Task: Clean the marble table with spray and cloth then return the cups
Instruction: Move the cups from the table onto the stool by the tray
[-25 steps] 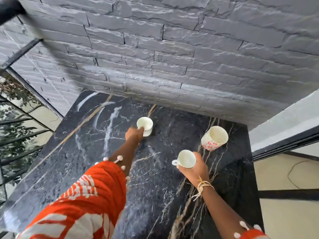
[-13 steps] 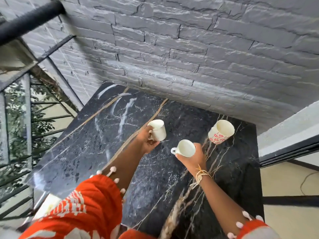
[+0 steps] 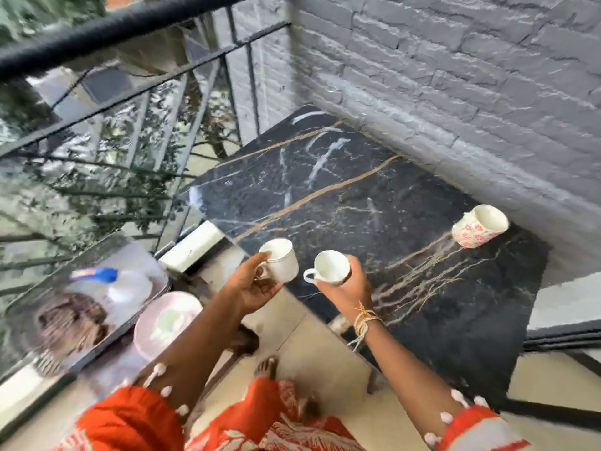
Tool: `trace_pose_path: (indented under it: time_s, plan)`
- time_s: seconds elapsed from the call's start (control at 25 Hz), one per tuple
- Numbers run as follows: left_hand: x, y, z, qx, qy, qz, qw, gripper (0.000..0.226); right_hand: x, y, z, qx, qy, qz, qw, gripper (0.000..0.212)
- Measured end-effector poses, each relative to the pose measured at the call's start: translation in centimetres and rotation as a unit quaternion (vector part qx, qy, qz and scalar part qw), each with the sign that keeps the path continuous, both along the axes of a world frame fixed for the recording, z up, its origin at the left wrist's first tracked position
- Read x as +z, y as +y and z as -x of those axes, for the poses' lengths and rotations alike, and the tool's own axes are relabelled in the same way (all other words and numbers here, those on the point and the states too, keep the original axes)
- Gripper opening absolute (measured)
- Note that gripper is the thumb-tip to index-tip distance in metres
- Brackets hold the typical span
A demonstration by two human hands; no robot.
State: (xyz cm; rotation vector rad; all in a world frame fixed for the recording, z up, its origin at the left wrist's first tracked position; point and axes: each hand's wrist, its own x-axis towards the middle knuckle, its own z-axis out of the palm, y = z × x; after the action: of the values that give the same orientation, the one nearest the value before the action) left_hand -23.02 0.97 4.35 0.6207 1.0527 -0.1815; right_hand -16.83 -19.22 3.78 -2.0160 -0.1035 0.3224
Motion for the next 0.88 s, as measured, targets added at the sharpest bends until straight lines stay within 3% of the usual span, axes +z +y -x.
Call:
trace_pose_path:
  time_s: [0.24, 0.52, 0.68, 0.8, 0.88]
  plan:
    - [-1.4, 7.6, 15.1, 0.123, 0.025, 0.033, 0.992, 0.034, -1.9, 9.1, 8.8, 0.141, 0.002, 0.039, 0.989, 0.063]
    - [-6.4, 16.0, 33.4, 0.240, 0.132, 0.036, 0.961, 0.032, -7.1, 21.6, 23.4, 0.237, 0.015, 0.064, 0.969, 0.069]
    - [-8.7, 19.1, 37.9, 0.273, 0.107, 0.057, 0.954, 0.026, -10.4, 26.1, 29.3, 0.269, 0.019, 0.062, 0.961, 0.065]
    - [-11.5, 21.6, 39.6, 0.246, 0.088, 0.055, 0.964, 0.050, -14.0, 27.9, 31.9, 0.331, -0.002, 0.099, 0.939, 0.063]
    - [-13.1, 22.6, 39.5, 0.236, 0.099, 0.037, 0.966, 0.031, -16.1, 28.1, 32.8, 0.353, -0.020, 0.125, 0.927, 0.063]
